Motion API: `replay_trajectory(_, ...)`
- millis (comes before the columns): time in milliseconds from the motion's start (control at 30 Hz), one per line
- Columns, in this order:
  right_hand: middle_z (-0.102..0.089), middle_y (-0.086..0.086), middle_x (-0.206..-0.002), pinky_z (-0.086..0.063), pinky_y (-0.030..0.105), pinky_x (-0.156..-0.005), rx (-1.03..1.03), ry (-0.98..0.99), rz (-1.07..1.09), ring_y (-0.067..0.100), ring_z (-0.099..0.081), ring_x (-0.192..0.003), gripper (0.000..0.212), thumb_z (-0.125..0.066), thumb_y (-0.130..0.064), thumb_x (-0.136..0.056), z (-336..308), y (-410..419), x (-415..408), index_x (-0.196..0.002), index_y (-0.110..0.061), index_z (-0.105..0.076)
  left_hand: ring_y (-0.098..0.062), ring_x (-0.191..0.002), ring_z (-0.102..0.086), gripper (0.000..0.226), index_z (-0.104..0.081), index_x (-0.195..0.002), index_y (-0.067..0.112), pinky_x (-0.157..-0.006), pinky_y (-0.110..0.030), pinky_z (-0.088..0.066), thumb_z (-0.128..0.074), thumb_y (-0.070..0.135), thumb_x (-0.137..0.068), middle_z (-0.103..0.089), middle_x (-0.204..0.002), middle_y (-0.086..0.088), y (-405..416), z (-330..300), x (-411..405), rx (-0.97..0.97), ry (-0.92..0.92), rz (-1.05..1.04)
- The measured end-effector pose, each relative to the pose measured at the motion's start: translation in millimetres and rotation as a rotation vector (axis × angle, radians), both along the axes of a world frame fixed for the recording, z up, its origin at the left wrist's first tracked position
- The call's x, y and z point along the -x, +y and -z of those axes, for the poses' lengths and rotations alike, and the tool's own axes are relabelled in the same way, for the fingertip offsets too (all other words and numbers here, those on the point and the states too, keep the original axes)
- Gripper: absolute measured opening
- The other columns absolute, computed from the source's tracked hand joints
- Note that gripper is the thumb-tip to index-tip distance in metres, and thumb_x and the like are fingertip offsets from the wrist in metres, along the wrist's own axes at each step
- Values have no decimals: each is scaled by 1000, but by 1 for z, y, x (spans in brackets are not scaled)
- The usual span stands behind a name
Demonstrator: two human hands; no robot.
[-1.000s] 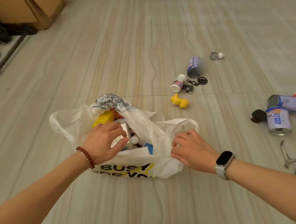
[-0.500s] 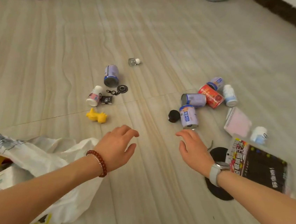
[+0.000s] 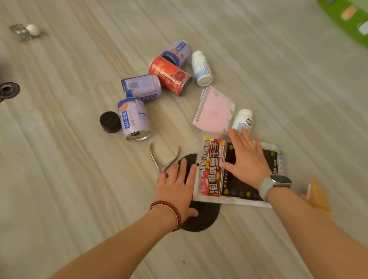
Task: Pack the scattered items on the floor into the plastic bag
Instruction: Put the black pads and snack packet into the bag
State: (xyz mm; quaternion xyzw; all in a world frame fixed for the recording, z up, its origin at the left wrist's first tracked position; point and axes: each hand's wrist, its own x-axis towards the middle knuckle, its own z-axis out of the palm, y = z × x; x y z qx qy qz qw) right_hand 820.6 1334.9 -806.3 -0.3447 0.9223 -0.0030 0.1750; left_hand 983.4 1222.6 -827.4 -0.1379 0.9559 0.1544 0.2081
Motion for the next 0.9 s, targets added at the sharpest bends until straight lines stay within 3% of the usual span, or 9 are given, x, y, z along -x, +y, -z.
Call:
replay_trajectory(133, -36, 9, -142, -1, 45, -117, 89, 113, -69, 24, -18, -139, 80, -62, -42, -79, 6, 0, -2, -143, -15, -21, -30, -140, -5, 115, 5, -144, 13, -112, -44, -15, -65, 60, -67, 7, -155, -10, -2, 10, 4, 69, -42, -29)
replay_trajectory(267, -50, 9, -121, -28, 38, -105, 173, 111, -90, 25, -37, -119, 54, -59, -37, -83, -3, 0, -2, -128, -13, -44, -28, -140, -7, 102, -7, -143, 17, -111, -41, -17, -67, 53, -69, 5, -155, -5, -4, 11, -1, 17, -21, -25)
replay_trajectory(400, -52, 5, -119, -40, 35, -83, 132, -64, -90, 24, -49, -109, 42, -54, -36, -88, -15, 0, -4, -122, -13, -46, -27, -138, -12, 68, -32, -132, 18, -112, -39, -22, -68, 33, -76, -11, -153, -4, -4, 11, -8, -156, 59, -159)
replay_trajectory(533, -50, 2, -101, -37, 32, -72, 75, -209, -23, 23, -51, -92, 36, -54, -37, -87, -9, 3, -11, -112, -12, -47, -26, -134, -27, 33, -53, -111, 9, -109, -35, -31, -65, 15, -80, -23, -146, -8, -6, 10, -6, -285, 188, -400)
replay_trajectory(667, -51, 3, -91, -38, 35, -69, 93, -310, 61, 23, -50, -81, 29, -58, -35, -86, -5, 9, -17, -98, -13, -44, -28, -124, -41, 32, -50, -114, 8, -106, -36, -38, -58, 11, -83, -32, -140, -11, -1, 5, -1, -301, 194, -476)
replay_trajectory(900, -45, -3, -70, -32, 31, -57, 62, -335, 132, 22, -47, -73, 28, -58, -33, -86, -9, 15, -28, -87, -15, -37, -29, -136, -21, 38, -42, -120, 12, -110, -39, -25, -54, 15, -84, -27, -148, -8, 10, 6, -5, -86, 187, -246)
